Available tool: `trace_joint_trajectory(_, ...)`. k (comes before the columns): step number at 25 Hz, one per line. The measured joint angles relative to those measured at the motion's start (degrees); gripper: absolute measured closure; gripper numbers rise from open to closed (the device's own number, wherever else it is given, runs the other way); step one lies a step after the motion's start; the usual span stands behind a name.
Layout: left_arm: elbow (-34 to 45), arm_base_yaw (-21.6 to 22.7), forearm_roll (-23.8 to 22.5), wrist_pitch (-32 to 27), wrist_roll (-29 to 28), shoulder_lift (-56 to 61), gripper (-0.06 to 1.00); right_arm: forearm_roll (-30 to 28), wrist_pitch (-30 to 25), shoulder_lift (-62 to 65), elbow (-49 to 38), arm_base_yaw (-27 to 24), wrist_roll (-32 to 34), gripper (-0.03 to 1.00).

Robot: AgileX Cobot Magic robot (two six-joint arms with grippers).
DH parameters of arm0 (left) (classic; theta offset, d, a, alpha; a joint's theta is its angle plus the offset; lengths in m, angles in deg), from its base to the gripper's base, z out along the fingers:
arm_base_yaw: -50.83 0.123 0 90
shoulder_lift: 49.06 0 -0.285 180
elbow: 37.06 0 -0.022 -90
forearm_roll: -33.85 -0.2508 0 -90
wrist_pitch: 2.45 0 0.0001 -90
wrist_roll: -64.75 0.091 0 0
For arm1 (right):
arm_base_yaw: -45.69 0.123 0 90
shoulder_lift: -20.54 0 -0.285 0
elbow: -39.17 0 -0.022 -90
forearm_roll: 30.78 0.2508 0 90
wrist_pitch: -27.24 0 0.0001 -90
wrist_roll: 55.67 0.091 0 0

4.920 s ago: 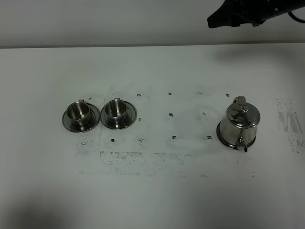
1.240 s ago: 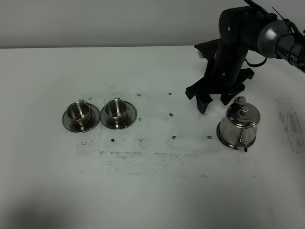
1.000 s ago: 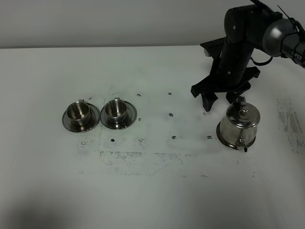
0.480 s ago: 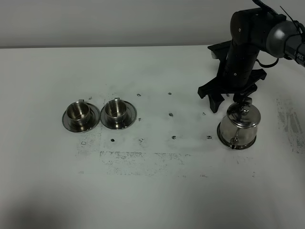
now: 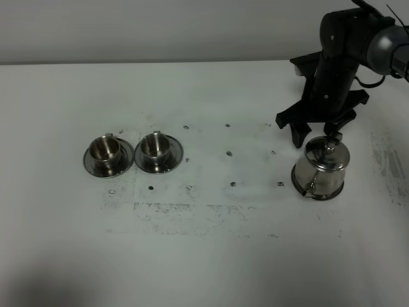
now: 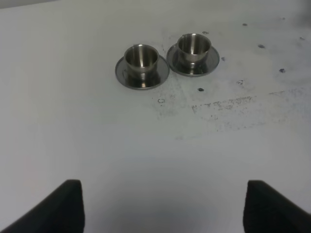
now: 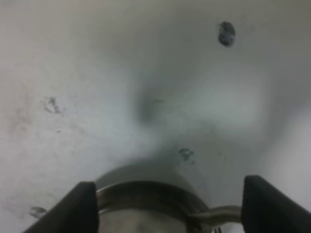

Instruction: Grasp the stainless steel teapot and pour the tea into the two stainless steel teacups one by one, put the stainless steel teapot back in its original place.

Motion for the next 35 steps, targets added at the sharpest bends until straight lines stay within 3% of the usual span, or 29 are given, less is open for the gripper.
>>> trace_joint_trajectory(11,0.00,0.00,0.00,0.00,0.00,0.00,0.30,-0.09,0.01,0.00,0.00,-2.38,0.00,0.38)
trace_joint_trajectory(17,0.00,0.00,0.00,0.00,0.00,0.00,0.30,-2.92,0.01,0.40,0.00,-2.68,-0.05,0.38)
trace_joint_trajectory(26,0.00,0.00,0.00,0.00,-0.05,0.00,0.30,-4.86,0.79,9.47,-1.32,-2.79,-0.05,0.38)
trace_joint_trajectory(35,0.00,0.00,0.00,0.00,-0.16,0.00,0.30,-4.86,22.15,15.67,-19.61,-2.79,-5.58,0.38)
